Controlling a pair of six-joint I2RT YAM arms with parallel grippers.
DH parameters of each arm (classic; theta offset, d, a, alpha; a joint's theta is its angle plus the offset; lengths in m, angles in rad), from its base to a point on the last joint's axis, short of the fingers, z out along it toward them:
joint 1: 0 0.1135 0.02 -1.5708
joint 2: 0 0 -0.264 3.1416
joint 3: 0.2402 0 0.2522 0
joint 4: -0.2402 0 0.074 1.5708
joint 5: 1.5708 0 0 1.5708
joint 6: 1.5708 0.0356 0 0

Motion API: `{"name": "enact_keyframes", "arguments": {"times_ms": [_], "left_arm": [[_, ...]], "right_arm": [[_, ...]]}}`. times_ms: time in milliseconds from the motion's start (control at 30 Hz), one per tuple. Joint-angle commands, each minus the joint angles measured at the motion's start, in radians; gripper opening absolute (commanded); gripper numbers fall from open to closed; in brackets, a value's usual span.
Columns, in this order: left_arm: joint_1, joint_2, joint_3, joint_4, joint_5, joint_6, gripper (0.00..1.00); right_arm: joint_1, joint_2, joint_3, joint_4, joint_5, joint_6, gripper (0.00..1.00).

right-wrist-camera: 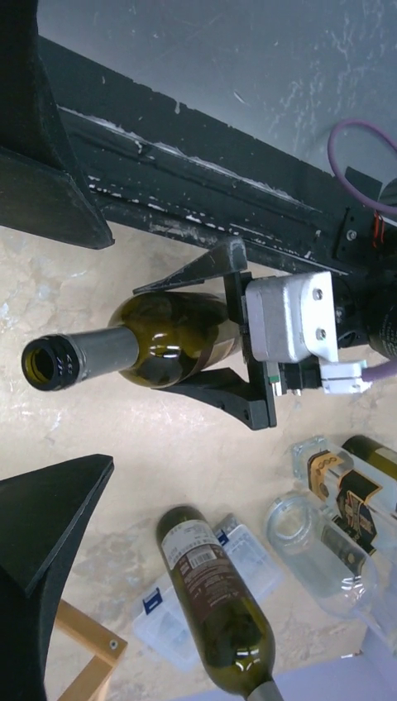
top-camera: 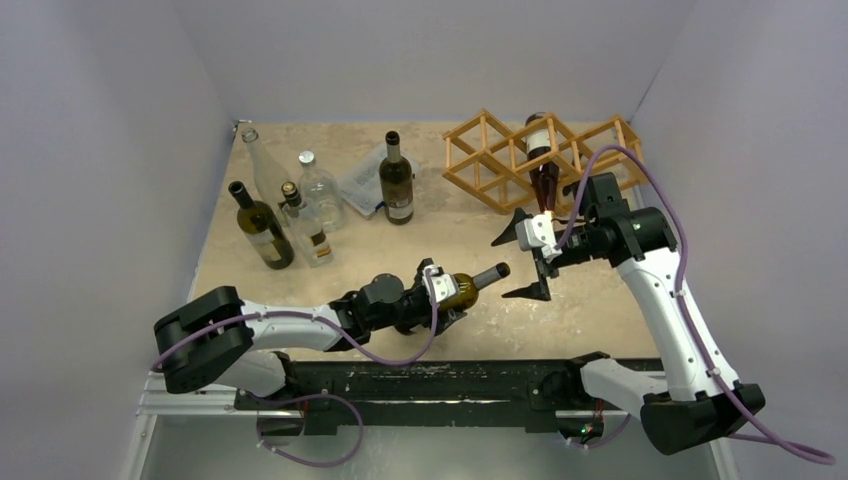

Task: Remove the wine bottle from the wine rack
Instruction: Pick up the wine bottle from the wine rack.

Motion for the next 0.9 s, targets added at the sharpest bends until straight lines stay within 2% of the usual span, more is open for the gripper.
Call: {"name": "enact_keyframes", "arguments": {"times_ms": [0,233,433,867], "left_arm": [[-0.002,-0.01,-0.005,0.225,0.035,-0.075,0.0],[-0.002,-0.026,-0.01,0.217,0.024,-0.068,0.0],[-0.002,-0.043,-0.015,0.21,0.017,-0.064,0.0],[-0.002,-0.046,-0.019,0.238,0.016,-0.077,0.0]], "right_arm": [[-0.002,0.0,-0.011,-0.047,-0.041,-0.043,0.99],[-0.002,0.067,-0.033,-0.045,0.008,-0.042,0.99],[-0.001,0.106,-0.023,-0.05,-0.04,-0.037,0.97],[0.001,0.108,-0.052,0.039,-0.028,0.07,0.68]]}}
